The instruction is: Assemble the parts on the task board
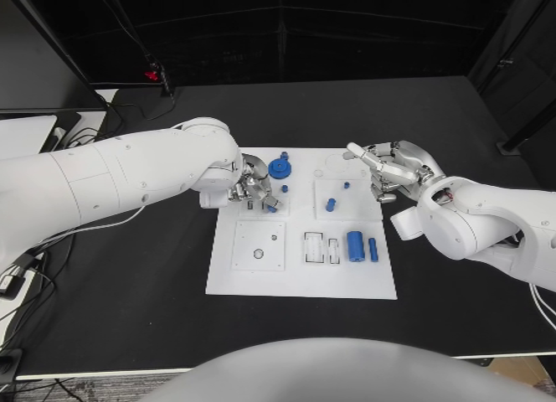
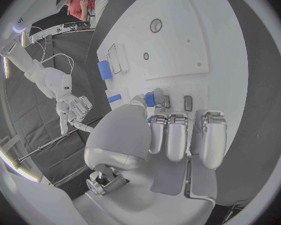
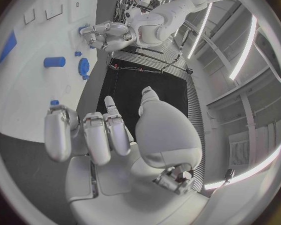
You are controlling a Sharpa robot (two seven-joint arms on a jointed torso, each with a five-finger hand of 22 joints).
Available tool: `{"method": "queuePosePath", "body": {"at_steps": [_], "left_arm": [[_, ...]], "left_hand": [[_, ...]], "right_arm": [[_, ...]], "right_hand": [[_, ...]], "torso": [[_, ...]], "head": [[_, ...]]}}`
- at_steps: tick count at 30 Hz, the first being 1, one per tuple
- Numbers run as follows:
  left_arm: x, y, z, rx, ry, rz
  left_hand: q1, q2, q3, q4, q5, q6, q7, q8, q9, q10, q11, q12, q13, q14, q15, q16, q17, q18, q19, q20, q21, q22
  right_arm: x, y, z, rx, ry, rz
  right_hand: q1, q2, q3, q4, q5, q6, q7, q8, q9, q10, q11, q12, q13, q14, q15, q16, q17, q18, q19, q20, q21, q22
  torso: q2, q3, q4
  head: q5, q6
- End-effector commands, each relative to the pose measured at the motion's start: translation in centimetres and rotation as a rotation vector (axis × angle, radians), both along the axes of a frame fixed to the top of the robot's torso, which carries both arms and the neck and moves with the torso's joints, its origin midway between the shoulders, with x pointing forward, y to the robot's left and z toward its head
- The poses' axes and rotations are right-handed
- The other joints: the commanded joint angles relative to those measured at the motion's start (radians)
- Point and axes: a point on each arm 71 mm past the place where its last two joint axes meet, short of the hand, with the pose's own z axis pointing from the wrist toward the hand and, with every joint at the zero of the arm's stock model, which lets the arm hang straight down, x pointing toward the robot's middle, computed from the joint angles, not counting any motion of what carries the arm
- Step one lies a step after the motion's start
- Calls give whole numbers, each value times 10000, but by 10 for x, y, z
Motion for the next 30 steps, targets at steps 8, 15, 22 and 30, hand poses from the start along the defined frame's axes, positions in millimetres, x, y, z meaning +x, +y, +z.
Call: {"method": "queuePosePath", "body": {"at_steps": [8,15,22,30], "left_arm": [[0,3,1,-378,-139,-87],[0,14,5,-690,-398,115],[3,29,13,-830,-638,342],[6,34,14,-641,-792,708]], "left_hand": [[1142,846,1506,-13,27,331,-8,-414,489,1113,-47,-3,2621,1096,-76,9,2634,-65,1042,139,31,2635],[994,675,1884,-9,25,420,-11,-494,634,1113,-49,-3,2621,1096,-74,9,2634,-65,1042,158,31,2635],[883,592,2045,-1,12,492,-16,-519,714,1113,-53,-3,2621,1096,-77,9,2634,-65,1042,167,31,2635],[807,551,2116,3,-1,524,-17,-542,752,1113,-54,-3,2621,1096,-80,9,2634,-65,1042,172,31,2635]], "right_arm": [[0,-1,-2,27,101,-108],[0,-4,-5,-32,184,-180],[1,-6,-6,-65,216,-227],[1,-4,-6,-57,230,-196]], "right_hand": [[-37,30,-68,-6,9,-76,231,73,5,1058,49,25,2633,1039,80,24,2629,88,-10,29,-73,2000],[-37,42,-68,-5,14,-79,230,87,5,1058,48,25,2633,1039,79,24,2629,88,-11,30,-75,2000],[-37,42,-68,-5,14,-79,230,87,5,1058,48,25,2633,1039,79,24,2629,88,-11,30,-75,2000],[-48,79,-70,0,17,-93,228,117,3,1058,46,25,2633,1039,77,24,2629,92,-21,29,-87,1995]], "torso": [[-6,-1,3],[-18,11,22],[-3,14,15],[14,3,-1]], "head": [[3,42],[-49,78],[7,93],[88,64]]}}
